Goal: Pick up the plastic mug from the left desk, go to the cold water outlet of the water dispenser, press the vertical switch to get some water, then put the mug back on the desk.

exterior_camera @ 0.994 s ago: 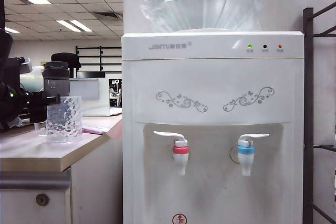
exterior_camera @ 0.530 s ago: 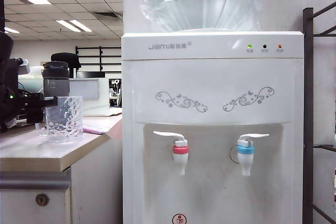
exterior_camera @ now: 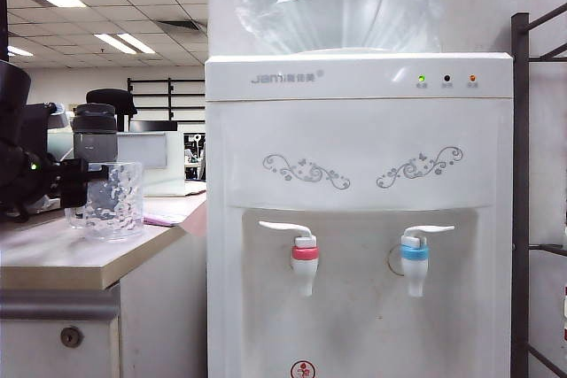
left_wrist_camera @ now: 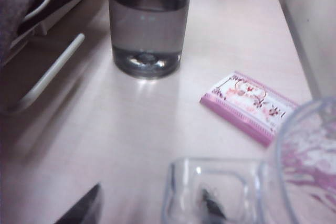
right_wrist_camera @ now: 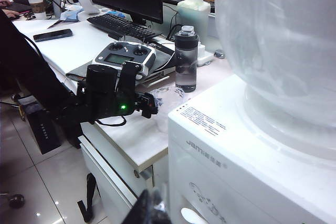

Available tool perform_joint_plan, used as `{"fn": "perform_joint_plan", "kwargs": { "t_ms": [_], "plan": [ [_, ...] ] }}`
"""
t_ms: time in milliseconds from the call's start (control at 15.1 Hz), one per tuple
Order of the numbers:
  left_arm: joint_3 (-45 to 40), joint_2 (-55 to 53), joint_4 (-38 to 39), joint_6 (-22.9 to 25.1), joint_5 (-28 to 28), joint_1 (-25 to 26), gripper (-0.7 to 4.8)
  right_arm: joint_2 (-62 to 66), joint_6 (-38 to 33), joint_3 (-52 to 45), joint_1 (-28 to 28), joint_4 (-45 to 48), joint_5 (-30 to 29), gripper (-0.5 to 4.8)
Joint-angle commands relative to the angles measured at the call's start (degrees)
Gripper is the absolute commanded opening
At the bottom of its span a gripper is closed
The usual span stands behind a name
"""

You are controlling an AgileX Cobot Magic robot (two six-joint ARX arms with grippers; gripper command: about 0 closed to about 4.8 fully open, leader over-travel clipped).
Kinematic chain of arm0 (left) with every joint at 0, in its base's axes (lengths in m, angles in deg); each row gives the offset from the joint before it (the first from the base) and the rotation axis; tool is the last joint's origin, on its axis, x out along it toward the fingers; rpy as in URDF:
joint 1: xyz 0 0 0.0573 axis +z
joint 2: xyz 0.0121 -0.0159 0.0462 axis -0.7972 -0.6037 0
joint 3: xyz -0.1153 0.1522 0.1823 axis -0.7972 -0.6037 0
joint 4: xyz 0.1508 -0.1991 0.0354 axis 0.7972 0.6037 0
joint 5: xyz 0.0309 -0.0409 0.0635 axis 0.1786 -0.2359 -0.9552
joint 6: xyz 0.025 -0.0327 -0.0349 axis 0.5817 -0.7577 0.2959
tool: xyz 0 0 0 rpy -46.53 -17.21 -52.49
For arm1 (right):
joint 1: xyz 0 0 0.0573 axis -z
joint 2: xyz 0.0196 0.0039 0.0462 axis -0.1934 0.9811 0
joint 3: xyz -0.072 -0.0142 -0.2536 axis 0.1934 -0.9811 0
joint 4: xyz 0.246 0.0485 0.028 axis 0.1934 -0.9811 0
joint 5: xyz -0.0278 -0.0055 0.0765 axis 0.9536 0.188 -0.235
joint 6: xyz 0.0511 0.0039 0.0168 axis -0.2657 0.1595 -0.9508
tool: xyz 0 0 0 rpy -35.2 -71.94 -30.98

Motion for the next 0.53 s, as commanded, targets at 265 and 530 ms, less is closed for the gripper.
{"fn": "perform_joint_plan", "kwargs": {
  "t_ms": [265,530],
  "plan": [
    [4.7,-3.8,-0.2,0.6,1.3,0.0,1.53,0.1,0.1,0.2,-0.1,0.9,0.4,-0.01],
    [4.7,-4.3,-0.5,2.9,2.1,-0.1,0.27,1.4,0.1,0.2,-0.1,1.0,0.3,-0.01]
  ]
}}
